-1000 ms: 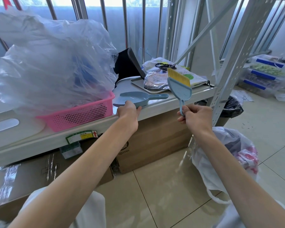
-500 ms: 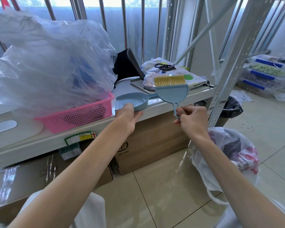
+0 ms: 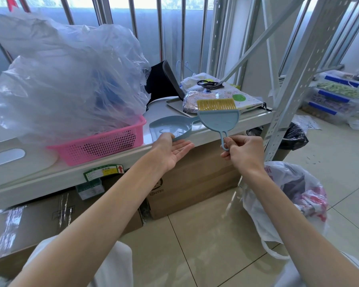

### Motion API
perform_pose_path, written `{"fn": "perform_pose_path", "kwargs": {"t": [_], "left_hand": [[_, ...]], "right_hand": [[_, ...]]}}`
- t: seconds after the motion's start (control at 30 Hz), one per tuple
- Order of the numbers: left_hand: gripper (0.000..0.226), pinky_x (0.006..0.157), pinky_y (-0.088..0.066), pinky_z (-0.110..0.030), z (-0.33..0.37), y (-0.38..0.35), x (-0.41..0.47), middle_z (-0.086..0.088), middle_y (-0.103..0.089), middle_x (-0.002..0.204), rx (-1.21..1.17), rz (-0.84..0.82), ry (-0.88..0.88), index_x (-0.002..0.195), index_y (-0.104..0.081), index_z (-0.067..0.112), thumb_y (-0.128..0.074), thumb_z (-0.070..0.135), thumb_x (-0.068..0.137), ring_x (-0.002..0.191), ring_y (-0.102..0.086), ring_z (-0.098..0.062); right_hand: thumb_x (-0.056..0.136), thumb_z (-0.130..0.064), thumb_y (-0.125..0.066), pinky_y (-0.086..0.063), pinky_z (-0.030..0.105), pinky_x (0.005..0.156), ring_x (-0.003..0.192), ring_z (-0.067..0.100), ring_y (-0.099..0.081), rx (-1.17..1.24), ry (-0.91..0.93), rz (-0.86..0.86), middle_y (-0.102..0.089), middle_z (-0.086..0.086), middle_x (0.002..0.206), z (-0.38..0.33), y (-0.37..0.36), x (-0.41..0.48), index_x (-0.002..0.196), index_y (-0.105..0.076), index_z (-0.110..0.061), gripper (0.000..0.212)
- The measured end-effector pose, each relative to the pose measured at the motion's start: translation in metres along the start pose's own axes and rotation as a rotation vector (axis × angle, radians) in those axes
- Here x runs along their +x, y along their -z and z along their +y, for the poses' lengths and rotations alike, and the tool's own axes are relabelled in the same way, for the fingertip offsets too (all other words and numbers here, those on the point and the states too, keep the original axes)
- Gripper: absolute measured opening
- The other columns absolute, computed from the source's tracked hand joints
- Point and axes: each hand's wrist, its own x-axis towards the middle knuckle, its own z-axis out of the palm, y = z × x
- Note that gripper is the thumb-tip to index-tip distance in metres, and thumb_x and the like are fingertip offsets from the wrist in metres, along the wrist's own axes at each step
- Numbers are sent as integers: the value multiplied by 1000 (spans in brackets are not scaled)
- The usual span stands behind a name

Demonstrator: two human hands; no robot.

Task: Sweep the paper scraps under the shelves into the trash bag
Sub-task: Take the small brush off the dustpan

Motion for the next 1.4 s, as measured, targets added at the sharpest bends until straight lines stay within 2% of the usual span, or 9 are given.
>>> {"fn": "perform_pose_path", "kwargs": {"t": [0.27, 0.47, 0.6, 0.77, 0.9, 1.07, 1.17, 1.27, 1.4], "left_hand": [[29, 74, -61, -33, 15, 11, -13, -27, -66, 105, -49, 1, -36, 112, -54, -11, -36, 11, 106, 84, -70, -34], [32, 73, -61, -32, 23, 13, -24, -26, -67, 111, -31, 5, -99, 121, -53, -11, -37, 12, 106, 94, -71, -33], [31, 78, -60, -33, 28, 11, -22, -26, -65, 112, -11, -28, -116, 119, -51, -10, -37, 15, 107, 98, -69, -34], [29, 80, -60, -36, 22, 16, -17, -20, -69, 107, 330, -37, -225, 119, -56, -3, -46, 18, 102, 97, -70, -33], [30, 88, -56, -34, 13, 21, -11, -8, -70, 107, 628, -38, -338, 123, -60, 8, -51, 24, 99, 101, -68, -26], [24, 96, -50, -36, -4, 30, -9, -2, -68, 112, 769, -43, -369, 116, -60, 17, -52, 29, 98, 102, -64, -20], [29, 95, -49, -33, -5, 38, -24, -2, -66, 113, 828, -53, -425, 122, -60, 16, -55, 28, 97, 103, -62, -18], [30, 95, -48, -33, -4, 50, -32, -1, -66, 113, 835, -62, -402, 123, -59, 16, -57, 29, 96, 103, -62, -18], [32, 99, -47, -38, -1, 73, -39, 0, -65, 114, 869, -16, -371, 124, -59, 16, -58, 31, 95, 104, -61, -17]], "right_hand": [[89, -16, -65, -60, 32, 62, 54, 16, -70, 20, 7, -17, -72, 3, 72, -10, 4, -15, 86, -73, -13, 9], [88, -17, -66, -60, 28, 59, 54, 15, -70, 39, 28, -24, -72, 2, 72, -24, 8, -28, 85, -73, -13, 9], [91, -18, -63, -58, 23, 56, 62, 17, -72, 183, -30, -60, -72, 6, 79, -29, 10, -28, 80, -68, -16, 11], [95, -13, -55, -60, 27, 62, 75, 22, -74, 392, -140, -140, -71, 14, 90, -31, 13, -24, 101, -60, -4, 12], [96, -13, -54, -60, 27, 60, 74, 25, -74, 429, -150, -161, -72, 17, 89, -32, 13, -18, 107, -53, -1, 16], [90, -17, -64, -57, 24, 58, 70, 22, -72, 358, -133, -121, -72, 16, 87, -18, 6, -24, 101, -56, -7, 17], [85, -16, -69, -57, 21, 58, 70, 21, -72, 420, -171, -133, -72, 16, 85, -19, 6, -40, 109, -56, -5, 29], [85, -19, -69, -59, 24, 69, 75, 21, -73, 347, -188, -214, -73, 13, 86, -17, 4, -51, 107, -64, 1, 30], [87, -21, -68, -57, 37, 84, 79, 24, -73, 304, -201, -311, -74, 12, 84, -22, -5, -67, 94, -70, -5, 18]]}}
